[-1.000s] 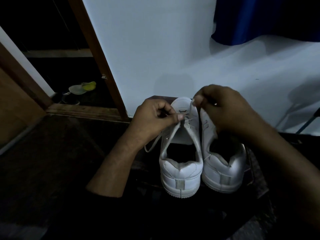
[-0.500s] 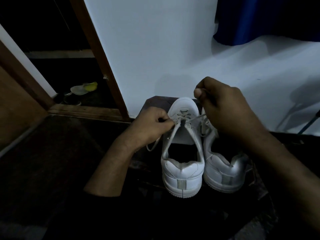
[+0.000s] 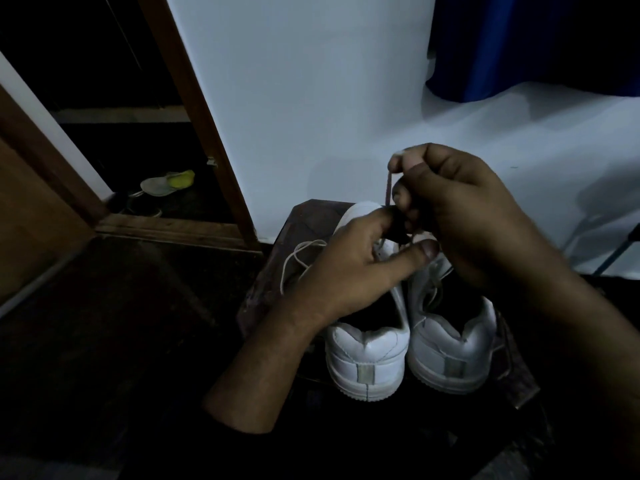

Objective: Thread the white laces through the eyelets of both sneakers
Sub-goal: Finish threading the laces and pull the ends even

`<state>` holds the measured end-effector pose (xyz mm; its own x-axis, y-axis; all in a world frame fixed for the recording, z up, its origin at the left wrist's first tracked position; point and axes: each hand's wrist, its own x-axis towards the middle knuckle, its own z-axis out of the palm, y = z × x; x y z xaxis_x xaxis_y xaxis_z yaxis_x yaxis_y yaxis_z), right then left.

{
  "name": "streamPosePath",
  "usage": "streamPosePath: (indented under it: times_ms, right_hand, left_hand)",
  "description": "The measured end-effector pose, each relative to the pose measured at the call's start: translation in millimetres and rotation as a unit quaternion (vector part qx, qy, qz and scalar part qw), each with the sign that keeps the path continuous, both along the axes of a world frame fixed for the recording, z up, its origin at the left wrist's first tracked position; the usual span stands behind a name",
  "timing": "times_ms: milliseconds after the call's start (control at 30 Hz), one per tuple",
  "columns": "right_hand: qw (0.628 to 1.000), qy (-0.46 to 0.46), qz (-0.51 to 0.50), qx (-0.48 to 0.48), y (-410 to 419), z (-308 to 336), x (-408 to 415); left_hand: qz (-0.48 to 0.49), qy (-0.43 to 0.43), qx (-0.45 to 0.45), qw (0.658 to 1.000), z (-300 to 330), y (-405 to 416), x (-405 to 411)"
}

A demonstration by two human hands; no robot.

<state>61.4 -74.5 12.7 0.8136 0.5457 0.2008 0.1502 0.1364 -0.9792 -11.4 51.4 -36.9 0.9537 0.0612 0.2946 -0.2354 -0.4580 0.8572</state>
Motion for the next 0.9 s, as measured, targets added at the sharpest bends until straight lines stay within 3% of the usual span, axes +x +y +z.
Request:
streamPosePath:
  times_ms: [67,133,200,267,333,400,467,600,667,767,900]
  right_hand:
    - [0.992,0.094,0.04,0.073,1,1,0]
    - [0.987,0.121,0.046,0.1,-1,1,2]
    - [0.995,0.074,0.007,0.069,-3,0,6]
    - [0.993,-0.073,-0.087,-0.043,-7,-4,11]
    - [0.936,-0.241,-0.186,-0.176,-12,-10,17]
    - [0.864,-0.332,-0.25,-0.285,-15,-15,21]
    - [0.816,-0.363,-0.262,-0.366,-17,-18,27]
    - [0.779,-0.39,-0.2,-0.448,-12,-23,25]
    - [0.795,-0.409,-0.159,-0.418,-5,-20,13]
    - [0.86,-0.367,-0.036,-0.353,4,-16,-1]
    - [0.872,-0.317,0.01,-0.373,2,-14,3]
  left_hand:
    - [-0.018,0.024,-0.056,0.998,-3,-5,2]
    - [-0.01,0.033,-0.093,0.995,-1,-5,1]
    - [0.011,0.013,-0.097,0.995,5,0,-1]
    - [0.043,-0.011,-0.095,0.995,10,9,-4]
    - [0.079,-0.025,-0.115,0.99,11,19,-4]
    - [0.105,-0.039,-0.154,0.982,11,25,-4]
    - [0.124,-0.048,-0.17,0.976,10,29,-4]
    - [0.124,-0.058,-0.154,0.979,3,29,-2]
    - [0.116,-0.06,-0.142,0.981,1,25,0]
    - [0.123,-0.069,-0.145,0.979,1,22,2]
    - [0.123,-0.081,-0.145,0.978,5,24,1]
